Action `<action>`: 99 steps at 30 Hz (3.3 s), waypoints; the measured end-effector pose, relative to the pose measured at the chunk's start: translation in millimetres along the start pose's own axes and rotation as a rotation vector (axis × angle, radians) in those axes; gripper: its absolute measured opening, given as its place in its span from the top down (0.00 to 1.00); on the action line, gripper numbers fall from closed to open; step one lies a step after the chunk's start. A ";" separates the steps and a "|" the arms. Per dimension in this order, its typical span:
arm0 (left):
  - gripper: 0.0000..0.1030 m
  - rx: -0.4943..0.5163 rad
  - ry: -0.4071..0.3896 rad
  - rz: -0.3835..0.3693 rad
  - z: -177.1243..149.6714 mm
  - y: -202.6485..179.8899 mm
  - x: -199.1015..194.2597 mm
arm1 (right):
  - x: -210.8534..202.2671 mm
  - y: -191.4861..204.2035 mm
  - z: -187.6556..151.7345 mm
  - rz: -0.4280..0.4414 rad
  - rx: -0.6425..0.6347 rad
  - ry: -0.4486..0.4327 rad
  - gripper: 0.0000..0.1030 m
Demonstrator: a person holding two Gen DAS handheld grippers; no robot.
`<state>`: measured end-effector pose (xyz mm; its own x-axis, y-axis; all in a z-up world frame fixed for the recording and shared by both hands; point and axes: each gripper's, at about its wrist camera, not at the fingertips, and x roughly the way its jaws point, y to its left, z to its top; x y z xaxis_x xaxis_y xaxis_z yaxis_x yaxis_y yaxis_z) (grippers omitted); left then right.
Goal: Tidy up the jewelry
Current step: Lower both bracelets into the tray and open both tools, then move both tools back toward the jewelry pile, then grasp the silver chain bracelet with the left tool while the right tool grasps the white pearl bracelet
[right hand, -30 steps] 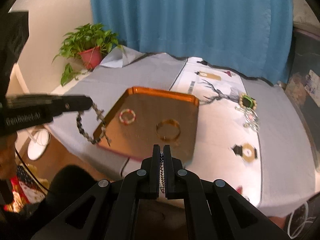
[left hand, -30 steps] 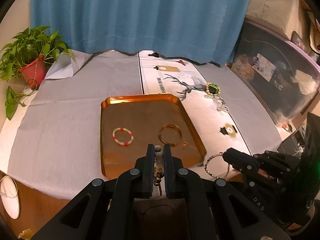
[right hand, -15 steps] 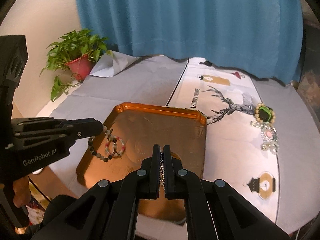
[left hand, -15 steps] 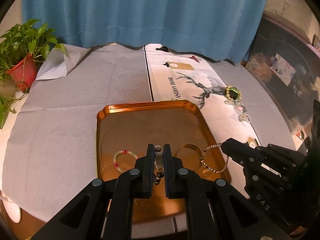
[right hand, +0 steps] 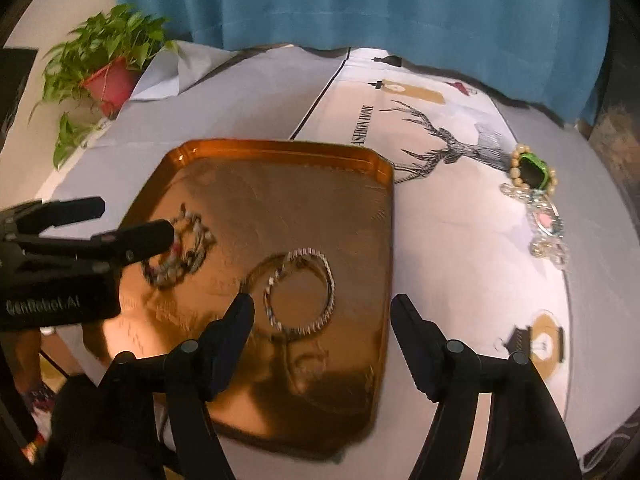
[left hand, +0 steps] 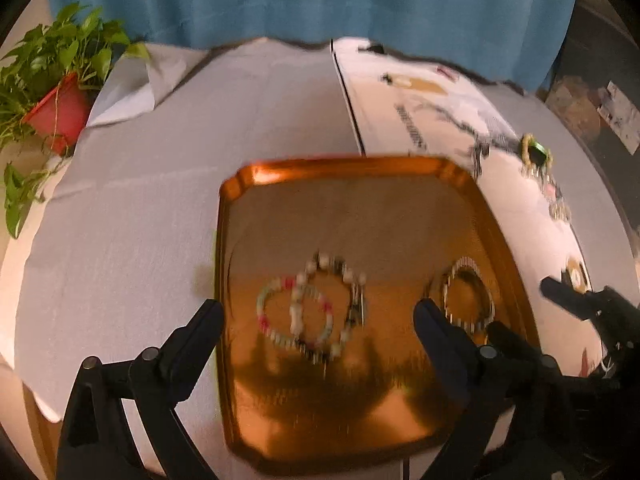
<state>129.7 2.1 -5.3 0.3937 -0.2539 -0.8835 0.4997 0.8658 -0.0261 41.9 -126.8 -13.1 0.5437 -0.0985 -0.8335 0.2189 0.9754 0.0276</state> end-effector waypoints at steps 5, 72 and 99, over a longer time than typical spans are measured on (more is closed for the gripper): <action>0.09 -0.036 0.010 -0.039 -26.5 -3.0 -48.2 | -40.4 -4.8 -25.3 -0.009 0.040 -0.008 0.31; 0.01 0.031 -0.047 -0.142 39.1 -143.2 -130.4 | -135.4 -208.4 -57.4 -0.201 0.332 -0.201 0.24; 0.01 0.093 0.112 -0.136 116.3 -262.5 92.7 | 12.4 -323.6 -44.0 -0.339 0.313 -0.047 0.19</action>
<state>124.7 -298.8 -26.0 0.2316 -0.3119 -0.9215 0.6136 0.7818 -0.1105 -57.8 -434.9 -56.6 0.4336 -0.4179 -0.7983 0.6209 0.7806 -0.0713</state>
